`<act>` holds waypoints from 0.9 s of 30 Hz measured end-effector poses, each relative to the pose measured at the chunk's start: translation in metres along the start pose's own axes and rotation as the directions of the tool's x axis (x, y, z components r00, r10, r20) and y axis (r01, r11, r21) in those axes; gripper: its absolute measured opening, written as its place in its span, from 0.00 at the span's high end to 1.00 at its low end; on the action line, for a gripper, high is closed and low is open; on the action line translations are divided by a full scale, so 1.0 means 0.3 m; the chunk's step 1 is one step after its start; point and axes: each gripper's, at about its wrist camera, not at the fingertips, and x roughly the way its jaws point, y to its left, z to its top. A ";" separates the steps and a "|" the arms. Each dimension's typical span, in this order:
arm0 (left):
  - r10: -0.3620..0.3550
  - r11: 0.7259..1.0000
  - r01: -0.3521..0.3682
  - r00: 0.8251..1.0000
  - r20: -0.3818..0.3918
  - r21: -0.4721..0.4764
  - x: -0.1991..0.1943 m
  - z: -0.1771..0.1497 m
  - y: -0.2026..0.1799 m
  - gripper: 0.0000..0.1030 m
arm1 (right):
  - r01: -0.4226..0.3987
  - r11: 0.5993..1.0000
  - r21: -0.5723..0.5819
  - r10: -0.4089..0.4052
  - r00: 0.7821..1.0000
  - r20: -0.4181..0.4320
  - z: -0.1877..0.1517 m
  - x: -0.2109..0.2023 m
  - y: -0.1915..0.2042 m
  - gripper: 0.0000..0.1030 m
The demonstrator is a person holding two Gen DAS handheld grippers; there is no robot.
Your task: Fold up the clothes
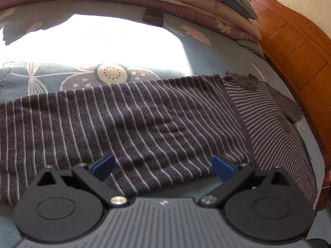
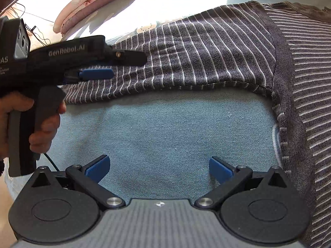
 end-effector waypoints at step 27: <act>0.144 0.990 -0.144 0.988 0.049 -0.014 -0.083 -0.056 -0.050 0.04 | 0.233 0.972 0.033 -0.235 0.960 0.151 0.150 -0.013 -0.143 0.00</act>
